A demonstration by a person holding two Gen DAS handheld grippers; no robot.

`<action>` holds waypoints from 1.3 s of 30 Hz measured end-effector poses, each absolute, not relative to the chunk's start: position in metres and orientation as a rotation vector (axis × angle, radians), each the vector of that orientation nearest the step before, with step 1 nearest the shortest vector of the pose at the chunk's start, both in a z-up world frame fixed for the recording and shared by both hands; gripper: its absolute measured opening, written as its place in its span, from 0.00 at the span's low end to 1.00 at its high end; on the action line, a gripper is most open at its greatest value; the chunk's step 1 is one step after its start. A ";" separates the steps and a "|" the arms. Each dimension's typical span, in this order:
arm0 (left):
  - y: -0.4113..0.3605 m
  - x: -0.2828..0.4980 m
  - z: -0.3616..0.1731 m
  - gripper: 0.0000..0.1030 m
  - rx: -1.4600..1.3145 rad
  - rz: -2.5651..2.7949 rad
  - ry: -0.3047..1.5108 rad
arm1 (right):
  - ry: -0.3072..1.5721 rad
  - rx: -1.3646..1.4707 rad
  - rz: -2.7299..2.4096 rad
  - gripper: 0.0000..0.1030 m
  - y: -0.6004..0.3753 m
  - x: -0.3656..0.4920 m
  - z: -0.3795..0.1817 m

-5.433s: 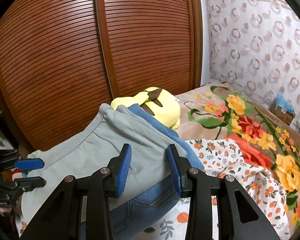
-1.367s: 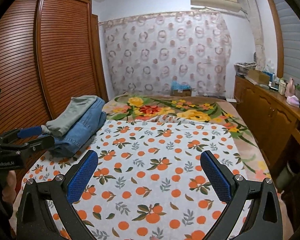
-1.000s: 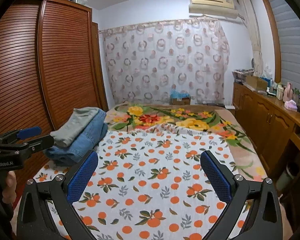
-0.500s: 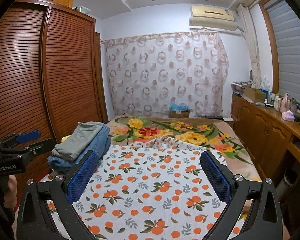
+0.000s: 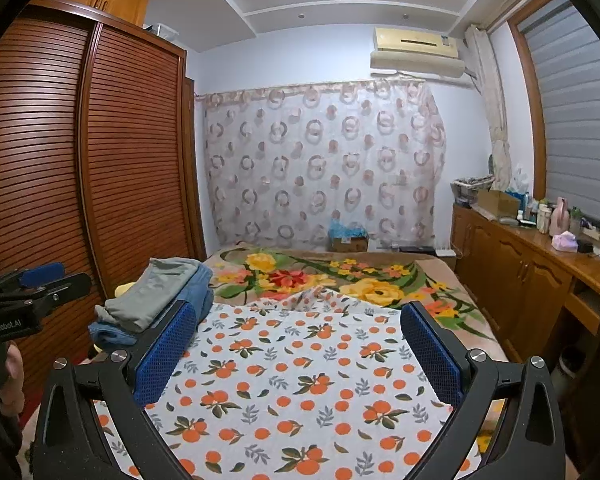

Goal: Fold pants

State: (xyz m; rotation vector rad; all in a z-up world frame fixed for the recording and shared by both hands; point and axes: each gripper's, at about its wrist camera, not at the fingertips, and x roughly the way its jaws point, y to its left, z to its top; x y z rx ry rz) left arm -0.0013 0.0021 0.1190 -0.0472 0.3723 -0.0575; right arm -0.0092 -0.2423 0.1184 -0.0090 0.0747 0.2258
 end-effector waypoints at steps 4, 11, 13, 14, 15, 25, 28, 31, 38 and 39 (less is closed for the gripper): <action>0.003 -0.001 0.116 0.84 -0.050 -0.052 0.376 | 0.072 -0.008 0.223 0.99 -0.244 -0.008 0.115; 0.005 0.000 0.114 0.84 -0.050 -0.049 0.380 | 0.076 -0.008 0.227 0.99 -0.242 -0.009 0.113; 0.005 0.000 0.114 0.84 -0.050 -0.049 0.381 | 0.076 -0.008 0.227 0.99 -0.242 -0.009 0.113; 0.005 0.000 0.114 0.84 -0.050 -0.050 0.381 | 0.076 -0.009 0.228 0.99 -0.242 -0.009 0.113; 0.005 0.000 0.114 0.84 -0.050 -0.050 0.382 | 0.076 -0.009 0.228 0.99 -0.242 -0.009 0.113; 0.005 0.000 0.114 0.84 -0.050 -0.049 0.382 | 0.076 -0.008 0.228 0.99 -0.242 -0.010 0.113; 0.005 0.000 0.114 0.84 -0.047 -0.049 0.383 | 0.076 -0.008 0.227 0.99 -0.242 -0.010 0.113; 0.005 0.000 0.114 0.84 -0.045 -0.048 0.383 | 0.075 -0.009 0.228 0.99 -0.242 -0.009 0.113; 0.005 0.000 0.113 0.84 -0.044 -0.048 0.385 | 0.076 -0.007 0.230 0.99 -0.243 -0.009 0.113; 0.005 -0.001 0.113 0.84 -0.045 -0.048 0.384 | 0.076 -0.007 0.229 0.99 -0.243 -0.009 0.112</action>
